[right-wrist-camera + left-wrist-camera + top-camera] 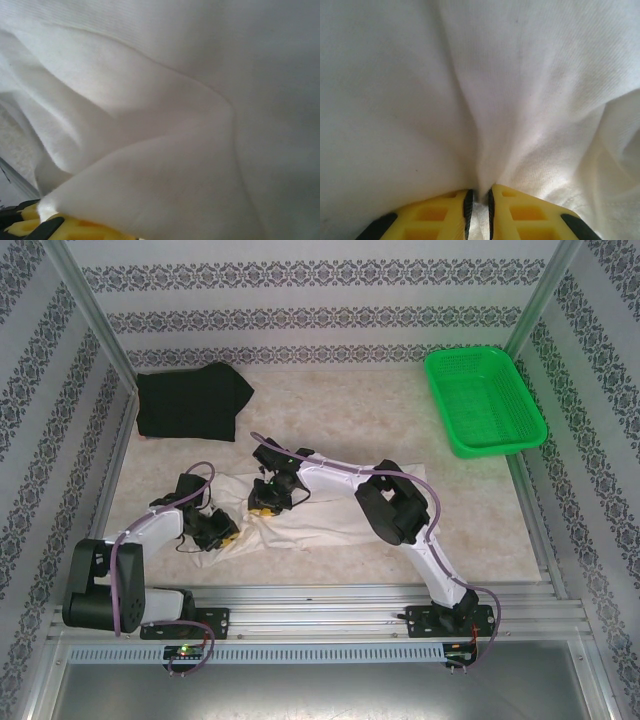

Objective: Fold and stack the t-shirts

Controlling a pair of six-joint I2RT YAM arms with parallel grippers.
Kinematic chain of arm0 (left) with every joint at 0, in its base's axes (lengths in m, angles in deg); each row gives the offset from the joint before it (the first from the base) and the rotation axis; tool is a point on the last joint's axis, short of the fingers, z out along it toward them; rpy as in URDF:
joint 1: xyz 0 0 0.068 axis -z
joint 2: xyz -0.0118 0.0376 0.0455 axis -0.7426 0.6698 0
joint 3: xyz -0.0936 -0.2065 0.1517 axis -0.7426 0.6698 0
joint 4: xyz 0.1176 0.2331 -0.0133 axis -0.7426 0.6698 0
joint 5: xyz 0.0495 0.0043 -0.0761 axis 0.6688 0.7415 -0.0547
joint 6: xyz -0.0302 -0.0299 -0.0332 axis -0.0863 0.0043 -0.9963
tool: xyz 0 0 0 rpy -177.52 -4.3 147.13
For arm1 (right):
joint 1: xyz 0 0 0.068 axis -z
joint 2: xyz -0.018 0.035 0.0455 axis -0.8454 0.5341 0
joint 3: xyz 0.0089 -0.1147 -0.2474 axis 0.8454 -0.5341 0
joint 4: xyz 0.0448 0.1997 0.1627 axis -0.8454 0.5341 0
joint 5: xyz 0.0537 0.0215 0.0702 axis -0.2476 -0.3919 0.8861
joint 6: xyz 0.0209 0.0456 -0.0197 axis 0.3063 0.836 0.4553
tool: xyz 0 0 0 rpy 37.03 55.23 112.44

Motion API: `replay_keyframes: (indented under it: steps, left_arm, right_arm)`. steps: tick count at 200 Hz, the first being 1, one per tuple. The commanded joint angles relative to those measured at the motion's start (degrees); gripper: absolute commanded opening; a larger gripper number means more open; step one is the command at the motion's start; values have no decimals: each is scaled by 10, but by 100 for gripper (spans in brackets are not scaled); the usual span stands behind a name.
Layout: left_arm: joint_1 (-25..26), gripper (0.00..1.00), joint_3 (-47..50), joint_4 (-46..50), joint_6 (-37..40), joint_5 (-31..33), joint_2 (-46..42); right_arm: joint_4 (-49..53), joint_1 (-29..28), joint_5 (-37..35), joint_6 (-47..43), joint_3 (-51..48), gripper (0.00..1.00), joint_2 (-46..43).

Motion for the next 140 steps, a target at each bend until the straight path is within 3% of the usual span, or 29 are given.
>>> replay_keyframes:
  steps: [1, 65, 127, 140]
  left_arm:
    - [-6, 20, 17, -5, 19, 39, 28]
    - [-16, 18, 25, 13, 34, 57, 31]
    - [-32, 18, 26, 30, 45, 63, 22]
    - [-36, 18, 28, 32, 45, 64, 19]
  right_arm:
    - [26, 4, -30, -3, 16, 29, 10]
    - [7, 13, -52, 16, 23, 24, 11]
    - [6, 19, -53, 11, 9, 0, -13]
    - [1, 19, -48, 13, -1, 0, -18]
